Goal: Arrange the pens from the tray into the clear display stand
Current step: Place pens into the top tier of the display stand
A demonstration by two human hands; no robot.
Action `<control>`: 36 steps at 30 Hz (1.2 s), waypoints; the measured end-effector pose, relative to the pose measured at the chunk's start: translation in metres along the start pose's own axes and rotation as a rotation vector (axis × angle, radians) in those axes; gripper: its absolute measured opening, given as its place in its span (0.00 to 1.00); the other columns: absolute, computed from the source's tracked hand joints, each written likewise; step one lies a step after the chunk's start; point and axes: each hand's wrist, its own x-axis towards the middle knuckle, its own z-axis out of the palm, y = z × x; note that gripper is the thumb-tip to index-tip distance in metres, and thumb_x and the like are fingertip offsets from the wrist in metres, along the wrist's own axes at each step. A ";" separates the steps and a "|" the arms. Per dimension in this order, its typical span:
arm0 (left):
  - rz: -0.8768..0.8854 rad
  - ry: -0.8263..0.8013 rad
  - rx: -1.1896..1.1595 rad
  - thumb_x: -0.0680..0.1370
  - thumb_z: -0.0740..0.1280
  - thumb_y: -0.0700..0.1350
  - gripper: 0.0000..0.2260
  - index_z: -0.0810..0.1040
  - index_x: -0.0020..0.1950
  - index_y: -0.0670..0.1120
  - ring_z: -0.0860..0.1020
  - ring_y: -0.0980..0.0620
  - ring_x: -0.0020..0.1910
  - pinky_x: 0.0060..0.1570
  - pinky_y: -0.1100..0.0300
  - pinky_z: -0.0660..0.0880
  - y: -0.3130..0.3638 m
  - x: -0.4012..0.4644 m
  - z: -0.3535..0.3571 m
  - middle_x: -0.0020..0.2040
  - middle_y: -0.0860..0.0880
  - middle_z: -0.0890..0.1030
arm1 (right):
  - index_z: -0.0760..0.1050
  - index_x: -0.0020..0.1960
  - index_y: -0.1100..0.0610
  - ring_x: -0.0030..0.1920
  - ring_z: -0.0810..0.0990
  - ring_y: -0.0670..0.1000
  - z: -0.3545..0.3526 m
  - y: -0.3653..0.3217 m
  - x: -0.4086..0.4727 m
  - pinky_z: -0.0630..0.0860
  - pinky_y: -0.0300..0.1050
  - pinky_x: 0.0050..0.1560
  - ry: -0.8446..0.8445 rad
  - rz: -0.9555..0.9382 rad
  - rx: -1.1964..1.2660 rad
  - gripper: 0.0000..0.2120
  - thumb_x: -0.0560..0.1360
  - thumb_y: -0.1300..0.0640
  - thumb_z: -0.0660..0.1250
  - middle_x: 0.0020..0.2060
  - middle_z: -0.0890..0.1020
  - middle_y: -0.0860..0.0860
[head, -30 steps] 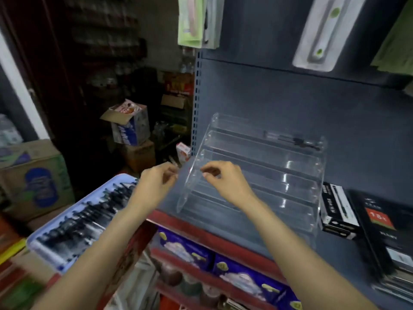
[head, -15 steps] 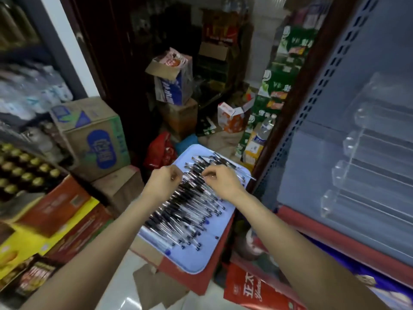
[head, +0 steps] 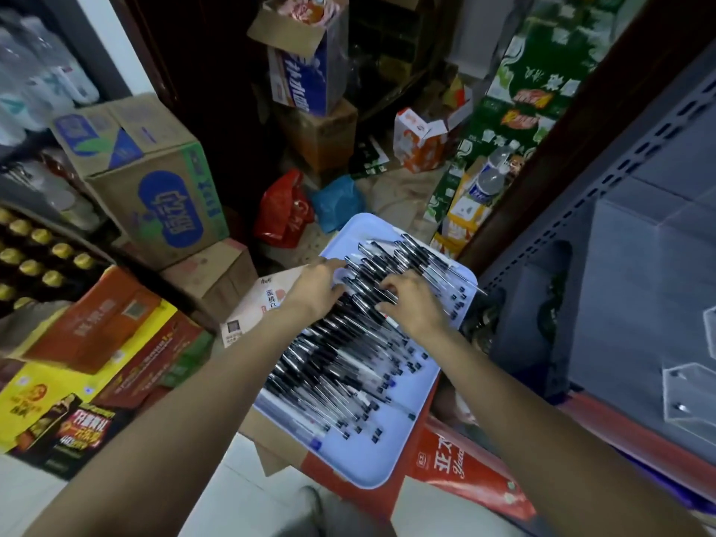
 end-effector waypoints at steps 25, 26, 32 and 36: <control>-0.136 0.075 -0.877 0.74 0.70 0.37 0.04 0.76 0.45 0.41 0.79 0.51 0.33 0.32 0.67 0.76 0.008 0.024 0.002 0.37 0.46 0.79 | 0.76 0.55 0.60 0.46 0.78 0.57 -0.014 0.003 0.005 0.77 0.50 0.46 0.023 0.023 0.119 0.09 0.77 0.57 0.65 0.46 0.78 0.57; -0.136 0.094 -0.956 0.74 0.70 0.37 0.04 0.76 0.47 0.40 0.80 0.54 0.33 0.33 0.69 0.75 0.010 0.021 -0.001 0.37 0.46 0.78 | 0.76 0.54 0.60 0.45 0.77 0.56 -0.018 0.001 0.004 0.77 0.51 0.46 0.035 0.014 0.131 0.09 0.77 0.57 0.65 0.43 0.78 0.56; -0.071 -0.091 -1.068 0.81 0.60 0.44 0.10 0.75 0.58 0.41 0.81 0.57 0.42 0.44 0.70 0.76 0.030 -0.005 -0.022 0.48 0.48 0.81 | 0.73 0.43 0.61 0.38 0.74 0.51 -0.052 -0.031 -0.015 0.73 0.49 0.42 0.186 0.037 0.555 0.05 0.76 0.60 0.66 0.32 0.76 0.55; 0.155 -0.315 -0.882 0.81 0.58 0.41 0.12 0.75 0.58 0.35 0.80 0.56 0.41 0.41 0.71 0.75 0.051 -0.025 -0.043 0.46 0.45 0.79 | 0.67 0.35 0.57 0.35 0.78 0.48 -0.082 -0.053 -0.036 0.81 0.44 0.44 0.327 0.064 1.019 0.13 0.76 0.64 0.66 0.28 0.75 0.49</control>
